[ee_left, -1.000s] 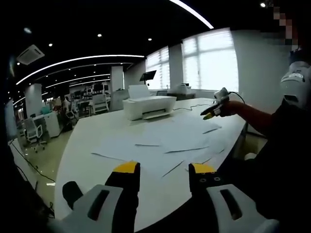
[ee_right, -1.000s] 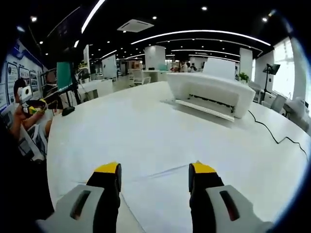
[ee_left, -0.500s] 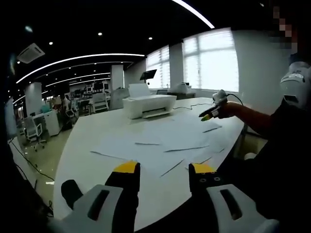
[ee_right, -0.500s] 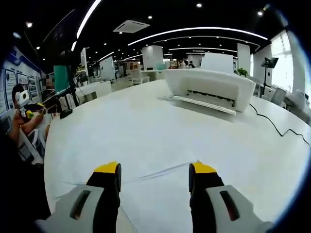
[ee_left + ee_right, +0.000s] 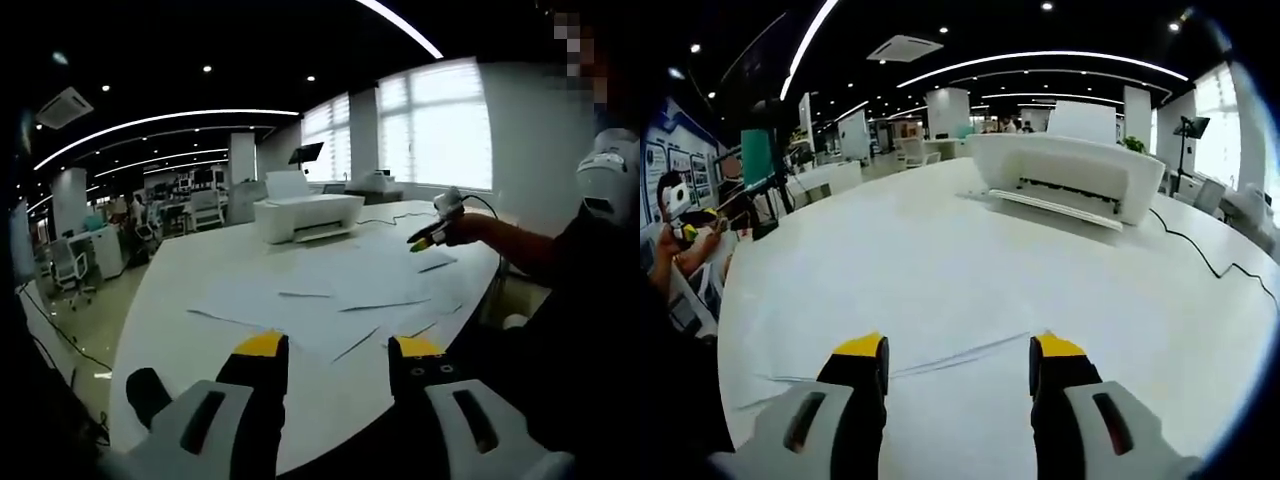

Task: Organize the stack of printing papers by aligning and flattening the scattered papers on the table

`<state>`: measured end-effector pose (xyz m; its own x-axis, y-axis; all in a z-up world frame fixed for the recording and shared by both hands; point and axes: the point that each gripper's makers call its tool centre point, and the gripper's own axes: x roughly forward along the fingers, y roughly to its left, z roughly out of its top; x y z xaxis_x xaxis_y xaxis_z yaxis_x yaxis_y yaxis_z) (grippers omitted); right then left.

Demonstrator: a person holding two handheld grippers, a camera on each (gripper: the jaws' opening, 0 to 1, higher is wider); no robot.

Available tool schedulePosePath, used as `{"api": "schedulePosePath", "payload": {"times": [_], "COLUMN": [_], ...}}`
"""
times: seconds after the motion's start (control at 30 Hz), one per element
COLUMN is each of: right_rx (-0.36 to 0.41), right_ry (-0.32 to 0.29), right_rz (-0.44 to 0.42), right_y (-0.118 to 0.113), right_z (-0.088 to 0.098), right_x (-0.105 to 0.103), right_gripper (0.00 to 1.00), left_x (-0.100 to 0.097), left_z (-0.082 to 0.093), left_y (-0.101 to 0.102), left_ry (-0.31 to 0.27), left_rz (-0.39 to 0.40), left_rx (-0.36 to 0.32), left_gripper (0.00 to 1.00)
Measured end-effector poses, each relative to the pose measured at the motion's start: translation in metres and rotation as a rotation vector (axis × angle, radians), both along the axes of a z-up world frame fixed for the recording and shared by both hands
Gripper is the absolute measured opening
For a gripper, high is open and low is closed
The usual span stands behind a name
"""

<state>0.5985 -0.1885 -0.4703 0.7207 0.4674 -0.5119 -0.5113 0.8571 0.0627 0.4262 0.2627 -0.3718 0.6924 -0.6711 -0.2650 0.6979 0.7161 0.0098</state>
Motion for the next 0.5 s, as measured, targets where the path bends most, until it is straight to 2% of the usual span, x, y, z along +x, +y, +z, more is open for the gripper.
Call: {"api": "schedulePosePath", "payload": {"times": [0.5], "right_rx": [0.004], "right_ry": [0.014], "right_rz": [-0.021], "right_y": [0.0], "right_z": [-0.009], "right_x": [0.017], "right_gripper": [0.53], "left_x": [-0.001], "left_z": [0.003], "left_y": [0.002], "left_ry": [-0.004], "left_rz": [0.002], "left_rx": [0.004], "left_gripper": [0.45]}}
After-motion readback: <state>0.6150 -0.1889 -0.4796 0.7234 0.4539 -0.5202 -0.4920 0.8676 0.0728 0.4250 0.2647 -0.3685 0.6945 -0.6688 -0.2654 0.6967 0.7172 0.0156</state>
